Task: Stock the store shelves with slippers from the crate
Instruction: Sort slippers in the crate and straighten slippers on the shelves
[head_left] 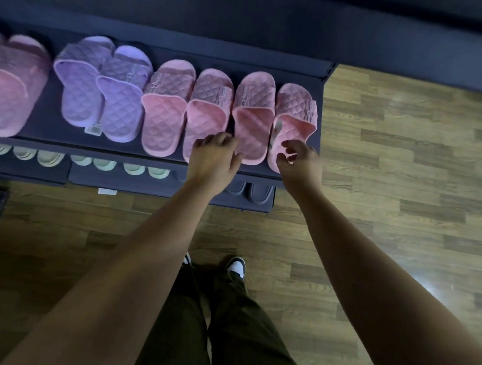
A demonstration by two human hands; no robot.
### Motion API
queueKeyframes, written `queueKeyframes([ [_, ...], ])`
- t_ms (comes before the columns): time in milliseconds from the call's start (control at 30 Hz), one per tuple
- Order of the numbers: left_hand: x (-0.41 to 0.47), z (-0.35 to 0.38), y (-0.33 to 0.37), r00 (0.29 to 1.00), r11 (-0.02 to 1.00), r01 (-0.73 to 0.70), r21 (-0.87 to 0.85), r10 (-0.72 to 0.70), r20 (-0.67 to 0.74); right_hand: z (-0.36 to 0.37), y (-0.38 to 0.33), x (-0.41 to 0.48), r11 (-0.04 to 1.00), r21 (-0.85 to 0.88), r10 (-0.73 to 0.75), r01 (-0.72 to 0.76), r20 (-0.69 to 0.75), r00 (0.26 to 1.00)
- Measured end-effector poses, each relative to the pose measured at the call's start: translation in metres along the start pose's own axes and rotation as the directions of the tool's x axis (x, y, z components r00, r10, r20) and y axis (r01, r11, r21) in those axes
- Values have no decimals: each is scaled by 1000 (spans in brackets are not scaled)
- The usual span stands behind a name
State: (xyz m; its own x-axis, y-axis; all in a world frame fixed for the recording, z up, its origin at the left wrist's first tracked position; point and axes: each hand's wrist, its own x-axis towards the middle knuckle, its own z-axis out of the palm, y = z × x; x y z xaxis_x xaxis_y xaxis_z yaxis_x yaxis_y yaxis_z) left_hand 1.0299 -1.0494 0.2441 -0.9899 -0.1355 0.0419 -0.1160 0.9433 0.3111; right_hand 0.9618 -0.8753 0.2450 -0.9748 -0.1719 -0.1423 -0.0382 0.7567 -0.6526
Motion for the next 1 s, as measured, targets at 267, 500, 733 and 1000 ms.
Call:
queueKeyframes([
  [267, -94, -127, -45, 972, 987, 160, -7, -159, -172, 0, -139, -71, 971, 57, -238, 232, 178, 955],
  [500, -217, -231, -135, 864, 922, 386, -37, -375, -336, 58, -279, -159, 874, 143, -487, 465, 249, 837],
  [733, -366, -304, -253, 739, 816, 577, -15, -531, -415, 164, -408, -273, 809, 232, -588, 540, 302, 751],
  [1000, -484, -358, -372, 654, 744, 665, -59, -619, -435, 259, -511, -364, 783, 268, -622, 561, 349, 701],
])
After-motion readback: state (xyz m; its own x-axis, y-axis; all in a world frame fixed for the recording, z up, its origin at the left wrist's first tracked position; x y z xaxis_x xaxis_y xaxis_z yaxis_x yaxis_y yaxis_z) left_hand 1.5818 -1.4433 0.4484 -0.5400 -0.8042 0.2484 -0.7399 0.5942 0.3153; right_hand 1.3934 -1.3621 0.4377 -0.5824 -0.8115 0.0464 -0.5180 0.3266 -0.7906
